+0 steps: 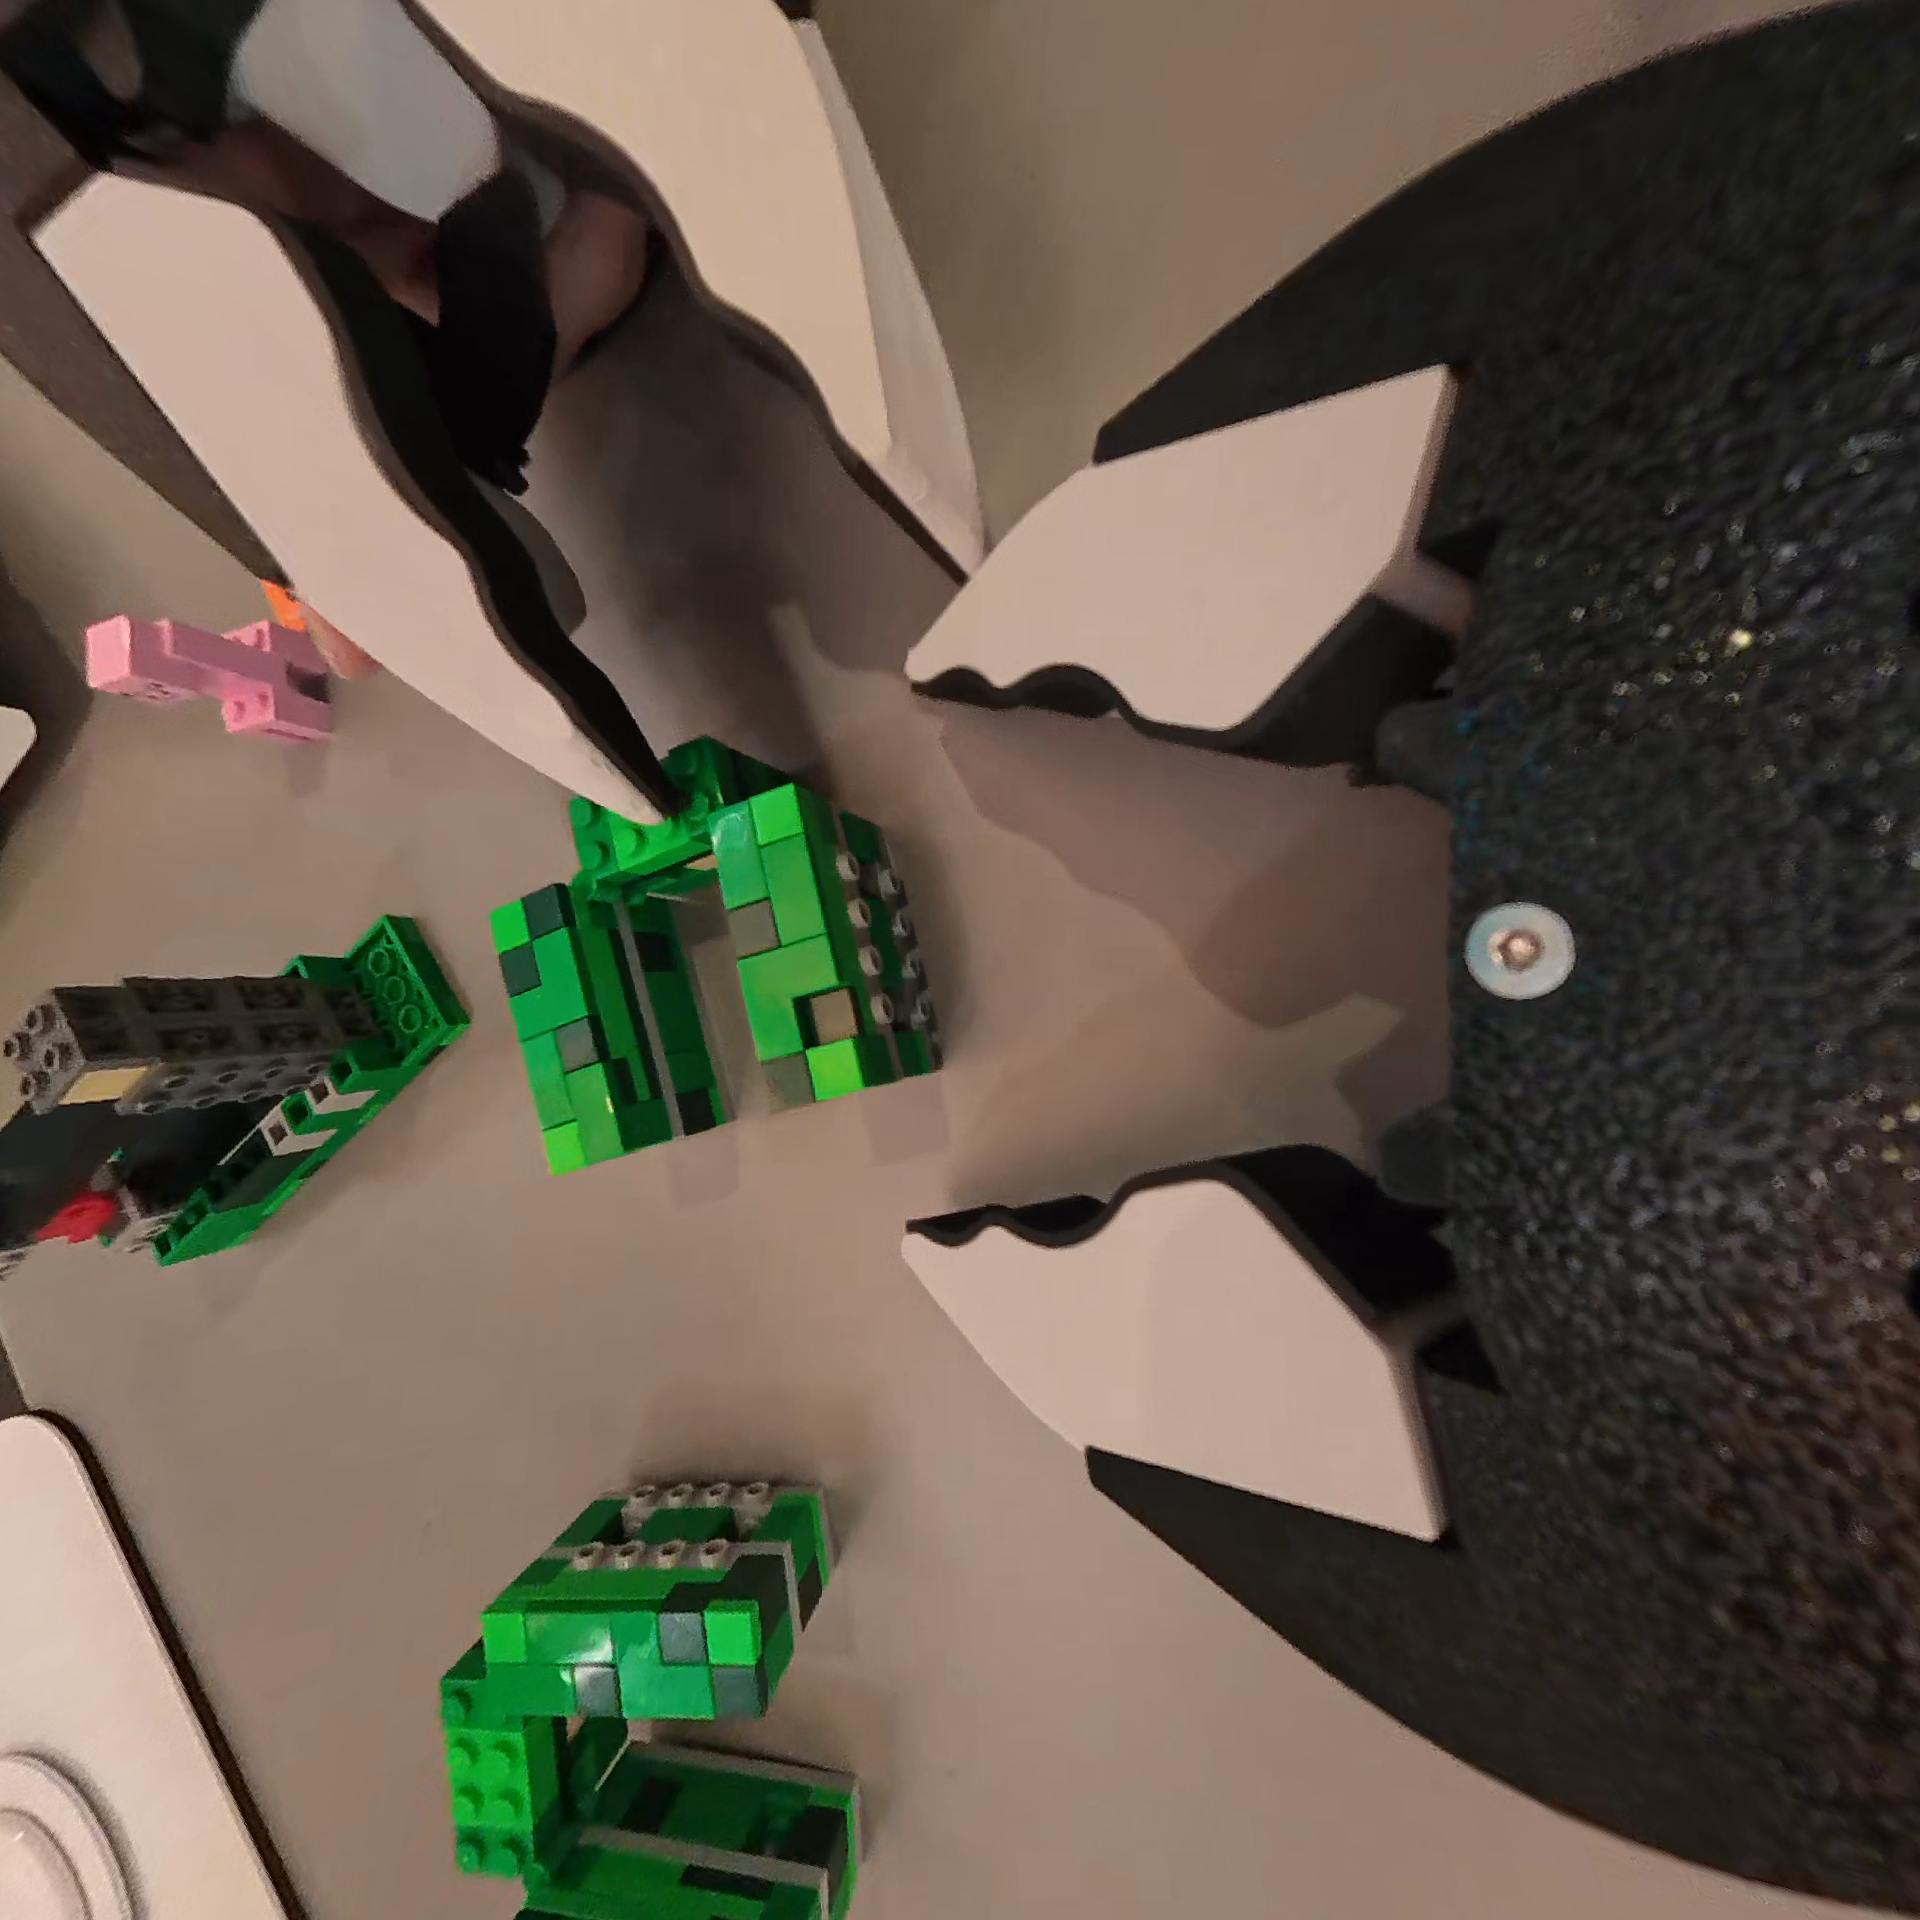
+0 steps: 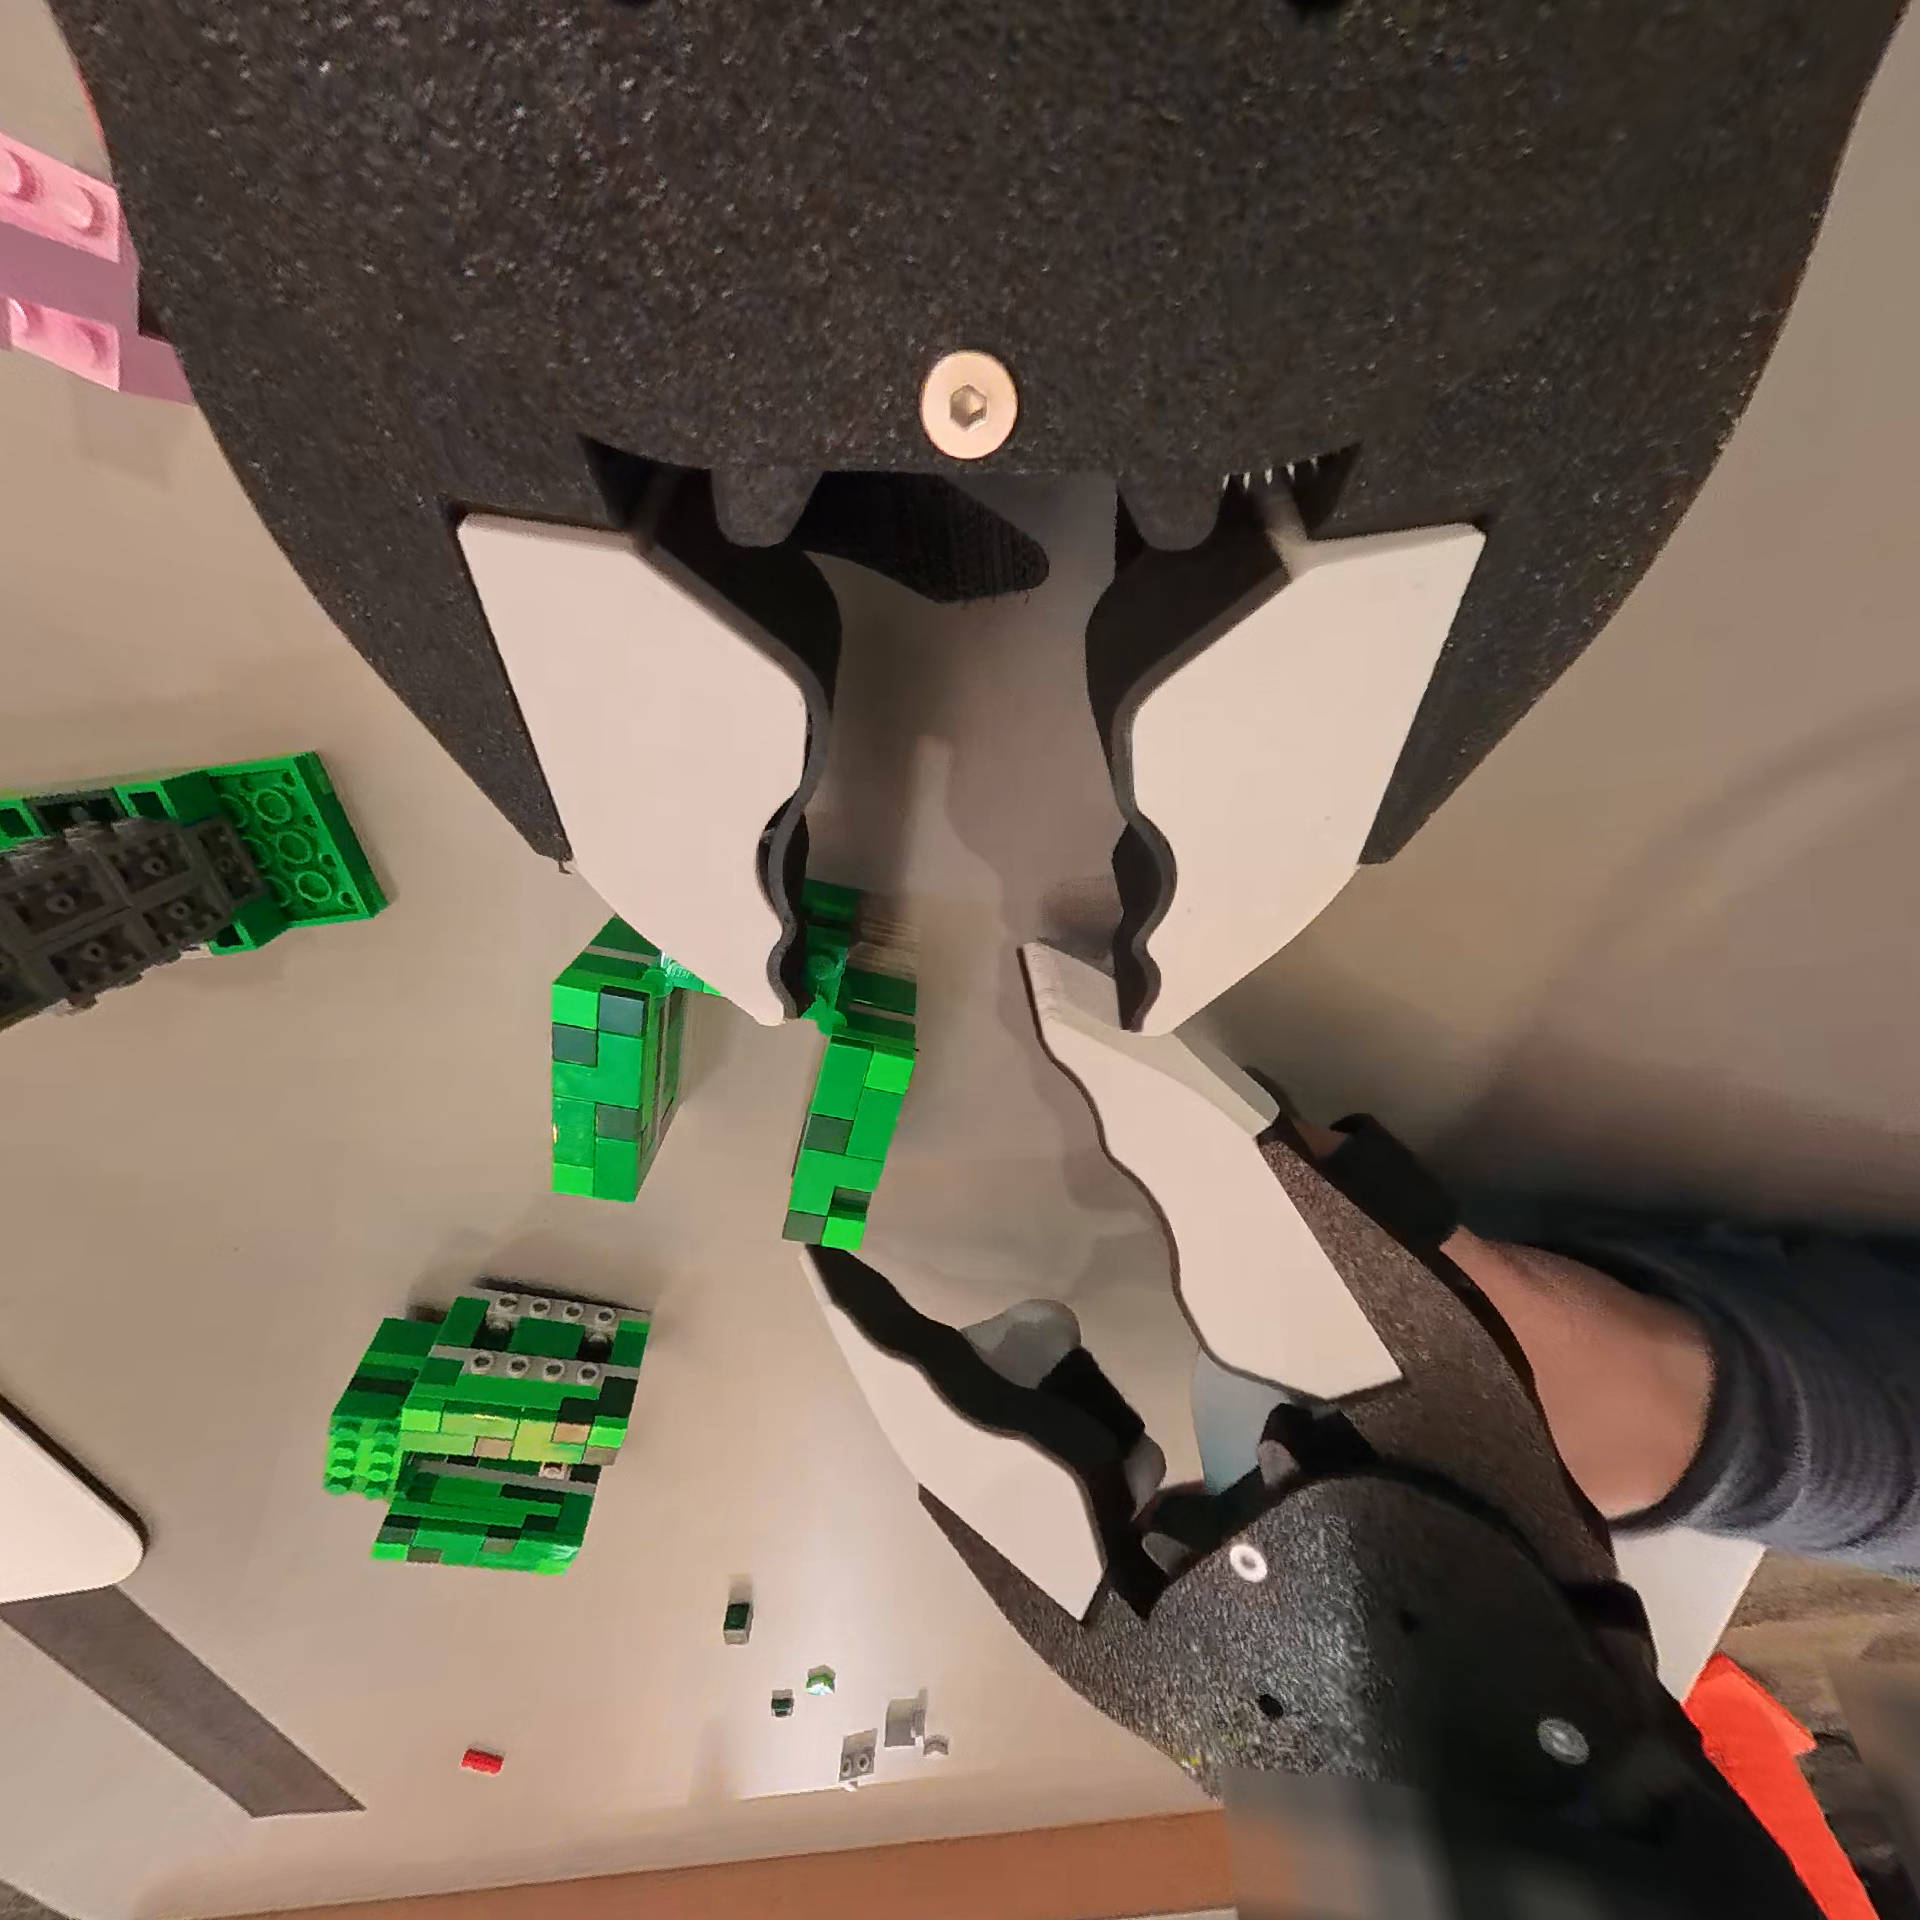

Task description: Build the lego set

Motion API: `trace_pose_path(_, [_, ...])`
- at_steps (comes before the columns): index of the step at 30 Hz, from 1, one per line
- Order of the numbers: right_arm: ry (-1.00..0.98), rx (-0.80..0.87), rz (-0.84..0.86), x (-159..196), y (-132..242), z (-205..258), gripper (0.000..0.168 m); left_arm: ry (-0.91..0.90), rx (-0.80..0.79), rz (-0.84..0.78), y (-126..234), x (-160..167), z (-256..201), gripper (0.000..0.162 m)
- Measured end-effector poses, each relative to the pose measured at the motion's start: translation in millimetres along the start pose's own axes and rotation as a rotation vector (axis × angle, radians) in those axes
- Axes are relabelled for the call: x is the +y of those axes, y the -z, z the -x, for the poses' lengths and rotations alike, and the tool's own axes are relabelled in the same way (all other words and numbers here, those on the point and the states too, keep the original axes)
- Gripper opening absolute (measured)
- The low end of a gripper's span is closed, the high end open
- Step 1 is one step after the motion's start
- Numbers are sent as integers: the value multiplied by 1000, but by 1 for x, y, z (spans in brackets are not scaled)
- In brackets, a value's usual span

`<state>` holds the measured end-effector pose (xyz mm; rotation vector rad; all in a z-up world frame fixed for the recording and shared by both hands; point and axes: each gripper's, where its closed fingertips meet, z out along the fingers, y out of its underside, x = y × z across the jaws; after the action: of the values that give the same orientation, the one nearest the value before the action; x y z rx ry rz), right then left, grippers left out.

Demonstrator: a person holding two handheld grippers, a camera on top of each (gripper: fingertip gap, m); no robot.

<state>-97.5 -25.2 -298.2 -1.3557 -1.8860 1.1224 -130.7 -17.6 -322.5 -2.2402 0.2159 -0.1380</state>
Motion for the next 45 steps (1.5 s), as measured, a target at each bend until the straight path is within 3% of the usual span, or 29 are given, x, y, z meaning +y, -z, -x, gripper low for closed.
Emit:
trace_pose_path(4, [-5,-44,-44,-4,5,4,61,11,-15,4,-3,-1,0,93])
trace_pose_path(9, [-65,-64,-268,-25,30,-1,58,1,-56,10,-6,-3,1,90])
trace_pose_path(16, [-89,87,-433,-34,55,-29,52,25,-120,15,-9,-4,10,89])
trace_pose_path(25, [-102,104,-456,-35,58,-33,51,34,-50,-23,-7,-9,8,70])
trace_pose_path(45, [-99,109,-454,-35,57,-34,51,0,-49,38,-13,-3,12,53])
